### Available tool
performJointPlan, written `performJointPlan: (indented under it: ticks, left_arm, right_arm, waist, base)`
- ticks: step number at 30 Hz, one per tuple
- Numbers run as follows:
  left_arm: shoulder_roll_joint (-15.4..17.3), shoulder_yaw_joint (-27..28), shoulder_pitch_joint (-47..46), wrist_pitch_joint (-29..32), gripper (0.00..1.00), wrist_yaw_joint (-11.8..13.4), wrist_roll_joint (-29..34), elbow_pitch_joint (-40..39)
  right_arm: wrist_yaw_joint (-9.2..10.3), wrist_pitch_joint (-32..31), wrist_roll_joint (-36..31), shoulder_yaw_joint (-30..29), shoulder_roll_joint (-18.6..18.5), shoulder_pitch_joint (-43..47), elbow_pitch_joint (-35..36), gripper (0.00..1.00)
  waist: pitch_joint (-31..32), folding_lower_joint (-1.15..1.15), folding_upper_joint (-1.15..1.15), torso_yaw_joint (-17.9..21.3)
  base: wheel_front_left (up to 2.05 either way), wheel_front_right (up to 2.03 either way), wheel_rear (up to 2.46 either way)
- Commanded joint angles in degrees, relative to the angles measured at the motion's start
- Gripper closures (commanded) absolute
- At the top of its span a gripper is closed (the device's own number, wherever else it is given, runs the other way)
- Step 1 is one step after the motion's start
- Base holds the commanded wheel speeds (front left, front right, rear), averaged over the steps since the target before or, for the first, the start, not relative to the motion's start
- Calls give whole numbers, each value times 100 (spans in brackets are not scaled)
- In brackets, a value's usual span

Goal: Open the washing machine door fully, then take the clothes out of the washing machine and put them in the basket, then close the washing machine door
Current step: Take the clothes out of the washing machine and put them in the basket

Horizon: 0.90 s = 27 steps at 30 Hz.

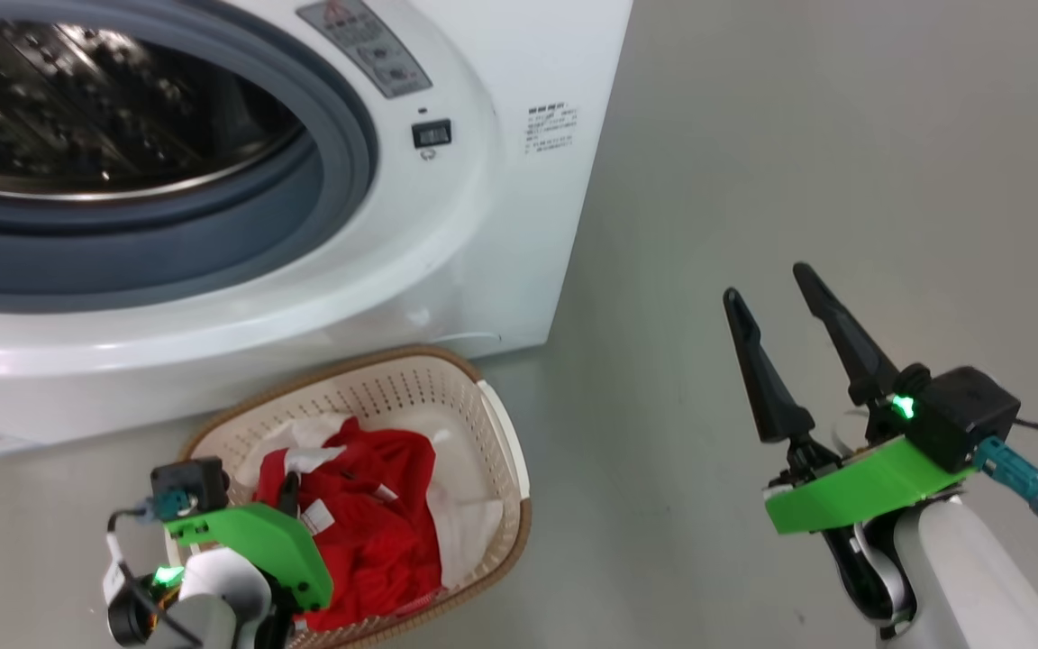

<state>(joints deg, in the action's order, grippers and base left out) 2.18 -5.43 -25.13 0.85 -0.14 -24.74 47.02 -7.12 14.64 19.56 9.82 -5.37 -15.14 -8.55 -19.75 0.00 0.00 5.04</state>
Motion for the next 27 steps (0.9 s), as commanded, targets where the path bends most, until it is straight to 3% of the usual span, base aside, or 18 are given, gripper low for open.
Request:
performJointPlan:
  ticks: [1,14,27]
  left_arm:
    - [71,136,-207,-34,100,-53,-48,152]
    - [120,125,-1348,219,100,-251,-284,2089]
    - [173,103,-1635,373,100,-188,-376,2590]
  right_arm:
    - [-36,36,-73,107,-10,-139,165,0]
    - [-36,36,-43,121,94,-397,216,0]
    - [-36,36,-18,154,171,-531,210,0]
  waist:
    - [-235,0,0,57]
    - [-872,0,0,288]
    - [-1090,0,0,418]
  base:
    - [0,0,0]
    - [0,0,0]
    - [0,0,0]
